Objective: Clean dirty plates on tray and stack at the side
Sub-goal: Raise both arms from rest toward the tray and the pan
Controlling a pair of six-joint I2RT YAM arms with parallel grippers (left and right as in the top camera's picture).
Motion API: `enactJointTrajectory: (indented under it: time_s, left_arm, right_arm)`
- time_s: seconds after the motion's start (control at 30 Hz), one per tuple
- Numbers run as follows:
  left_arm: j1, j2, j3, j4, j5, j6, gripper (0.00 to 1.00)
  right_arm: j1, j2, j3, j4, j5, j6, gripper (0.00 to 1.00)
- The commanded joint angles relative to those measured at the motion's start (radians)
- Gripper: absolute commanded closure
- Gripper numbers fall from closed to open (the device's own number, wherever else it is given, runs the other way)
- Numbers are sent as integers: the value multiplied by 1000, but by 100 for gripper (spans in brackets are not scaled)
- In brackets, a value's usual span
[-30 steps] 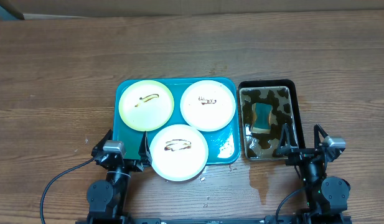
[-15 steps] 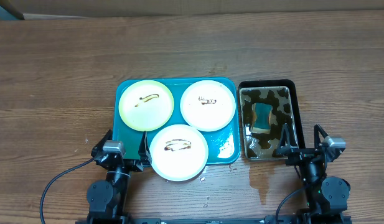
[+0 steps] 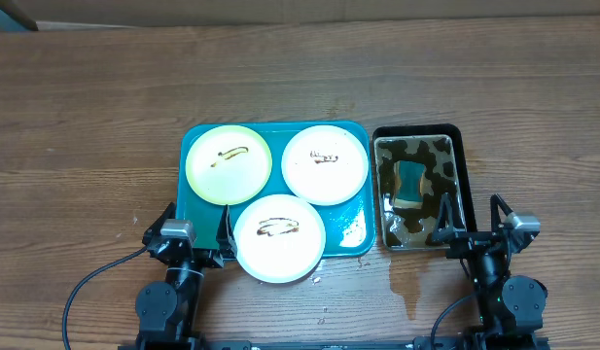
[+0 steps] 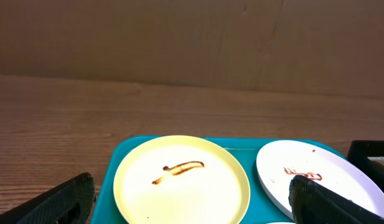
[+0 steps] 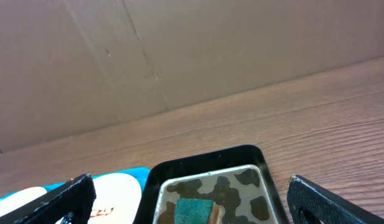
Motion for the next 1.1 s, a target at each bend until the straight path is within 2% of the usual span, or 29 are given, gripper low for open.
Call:
enactJointTrajectory:
  time_s: [0.0,0.5,0.67,0.77,0.9,0.97,1.07]
  left_arm:
    - [-6,-7,-3,-3,-13,15,0]
    - [-6,-7,-3,-3,-10,15,0]
    - [-5,-7,-3,-3,-10,14,0]
    - [-5,-7,0,-8,-14,15,0]
    - [-5,-3,43,-95,-17,14,0]
    - [-5,28,116,-217,-61,14,0]
    - [-5,88,208,-312,-68,14,0]
  right_arm:
    - [-4,-9,-10,6,-5,-3,0]
    - [-3,-9,-10,6,-22,2,0]
    - [-3,-9,-8,4,-31,49,0]
    - [-4,-9,13,-40,-30,49,0]
    - [-4,-2,67,-161,-27,49,0]
    - [-4,20,117,-233,-27,49,0]
    - [-4,60,176,-287,-28,50,0]
